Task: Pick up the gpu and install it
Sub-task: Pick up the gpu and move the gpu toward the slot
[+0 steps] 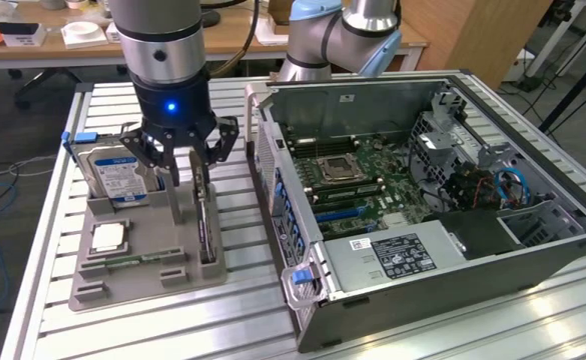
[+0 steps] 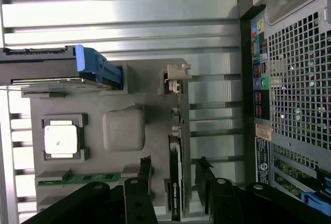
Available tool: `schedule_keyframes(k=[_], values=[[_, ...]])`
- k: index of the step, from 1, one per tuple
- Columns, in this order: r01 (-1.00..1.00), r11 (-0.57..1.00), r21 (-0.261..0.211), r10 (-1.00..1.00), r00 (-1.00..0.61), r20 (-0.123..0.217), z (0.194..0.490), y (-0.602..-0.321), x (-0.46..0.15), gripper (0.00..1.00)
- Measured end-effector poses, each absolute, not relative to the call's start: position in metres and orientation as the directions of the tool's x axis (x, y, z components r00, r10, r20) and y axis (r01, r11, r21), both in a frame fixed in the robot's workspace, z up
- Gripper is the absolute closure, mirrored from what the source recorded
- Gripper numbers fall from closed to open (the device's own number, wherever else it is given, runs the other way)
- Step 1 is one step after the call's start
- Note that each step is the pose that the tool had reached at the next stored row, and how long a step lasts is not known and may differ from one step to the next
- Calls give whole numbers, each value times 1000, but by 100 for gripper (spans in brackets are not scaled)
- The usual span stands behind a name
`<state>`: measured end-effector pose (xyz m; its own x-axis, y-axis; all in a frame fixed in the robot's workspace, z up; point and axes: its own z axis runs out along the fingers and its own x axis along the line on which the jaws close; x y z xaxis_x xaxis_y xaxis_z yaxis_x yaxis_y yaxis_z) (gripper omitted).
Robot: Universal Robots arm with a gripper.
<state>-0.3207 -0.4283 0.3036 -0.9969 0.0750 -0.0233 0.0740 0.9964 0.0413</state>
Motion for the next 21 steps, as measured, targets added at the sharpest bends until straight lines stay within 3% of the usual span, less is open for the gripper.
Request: schedule_keyframes(k=[21], values=[[74, 996, 41, 75, -997, -23, 298, -431, -320, 53]])
